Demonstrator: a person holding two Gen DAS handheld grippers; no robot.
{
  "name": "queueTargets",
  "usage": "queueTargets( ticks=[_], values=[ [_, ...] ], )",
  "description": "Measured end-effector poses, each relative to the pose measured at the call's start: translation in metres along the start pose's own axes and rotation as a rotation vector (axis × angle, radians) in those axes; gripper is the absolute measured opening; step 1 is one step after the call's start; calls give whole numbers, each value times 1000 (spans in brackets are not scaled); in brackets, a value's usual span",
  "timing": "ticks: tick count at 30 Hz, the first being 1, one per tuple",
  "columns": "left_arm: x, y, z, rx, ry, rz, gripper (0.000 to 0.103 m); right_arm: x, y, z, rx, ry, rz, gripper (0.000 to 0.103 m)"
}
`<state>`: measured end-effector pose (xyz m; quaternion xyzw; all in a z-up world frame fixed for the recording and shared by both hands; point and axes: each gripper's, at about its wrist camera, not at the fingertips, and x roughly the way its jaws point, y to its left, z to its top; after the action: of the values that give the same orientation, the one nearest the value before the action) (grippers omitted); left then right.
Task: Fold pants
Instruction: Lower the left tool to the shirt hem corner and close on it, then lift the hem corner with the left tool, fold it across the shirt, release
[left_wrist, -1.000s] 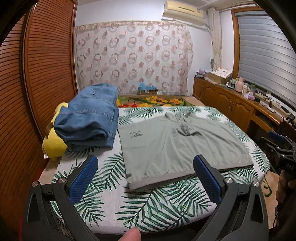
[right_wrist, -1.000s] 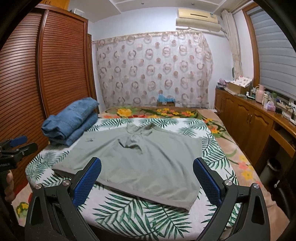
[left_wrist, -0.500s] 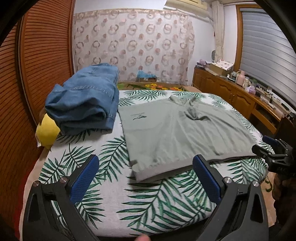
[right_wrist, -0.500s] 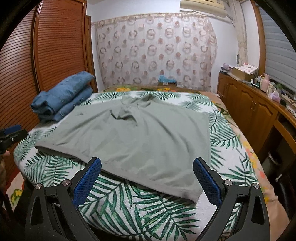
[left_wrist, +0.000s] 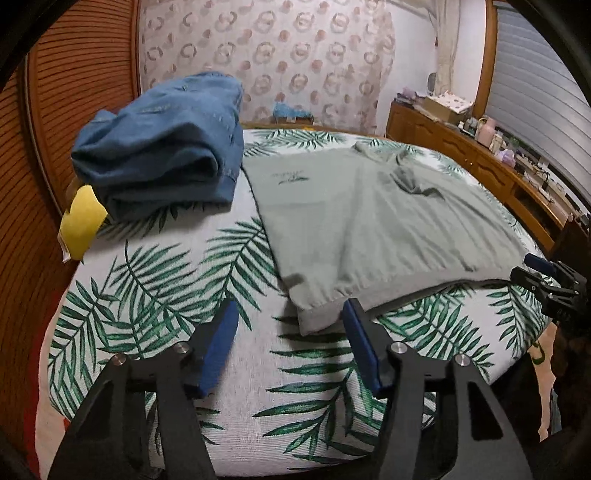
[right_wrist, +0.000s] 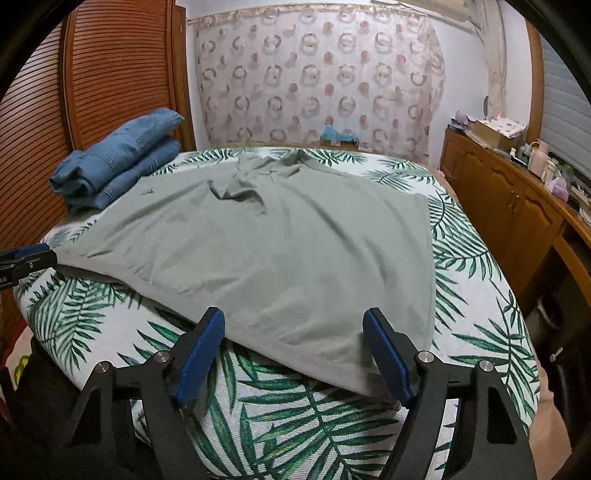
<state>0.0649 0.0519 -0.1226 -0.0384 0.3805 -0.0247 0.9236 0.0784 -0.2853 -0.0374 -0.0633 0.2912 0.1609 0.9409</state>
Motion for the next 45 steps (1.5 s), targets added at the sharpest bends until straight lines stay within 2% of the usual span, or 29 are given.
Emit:
queueTargets(
  ticks=[4, 8, 10, 15, 26, 30, 32, 33, 34, 39, 45],
  values=[
    [7, -2, -4, 13, 32, 2, 60, -1, 5, -2, -17, -3, -12, 79],
    [8, -6, -5, 43, 23, 24, 60, -4, 6, -4, -20, -14, -14, 79],
    [8, -5, -4, 38, 20, 8, 53, -3, 8, -5, -20, -20, -14, 79],
    [3, 3, 0, -10, 7, -53, 46, 12, 5, 1, -21, -31, -15, 79],
    [9, -3, 5, -17, 21, -103, 40, 10, 3, -2, -24, -40, -14, 79],
    [12, -4, 5, -11, 26, -97, 30, 8, 3, -2, -28, -40, -14, 79],
    [12, -6, 6, -2, 17, -81, 21, 8, 3, -2, -28, -40, -15, 79],
    [10, -8, 6, 13, 3, -74, 13, 8, 2, -2, -26, -40, -13, 79],
    [7, -9, 8, 19, -10, -77, 10, 8, 1, -2, -21, -37, -9, 79],
    [-8, -28, 24, 79, -60, -125, 6, 7, -1, 0, -21, -32, -2, 78],
    [-16, -52, 42, 129, -87, -179, 6, 3, -15, 3, 22, -28, 32, 67]
  ],
)
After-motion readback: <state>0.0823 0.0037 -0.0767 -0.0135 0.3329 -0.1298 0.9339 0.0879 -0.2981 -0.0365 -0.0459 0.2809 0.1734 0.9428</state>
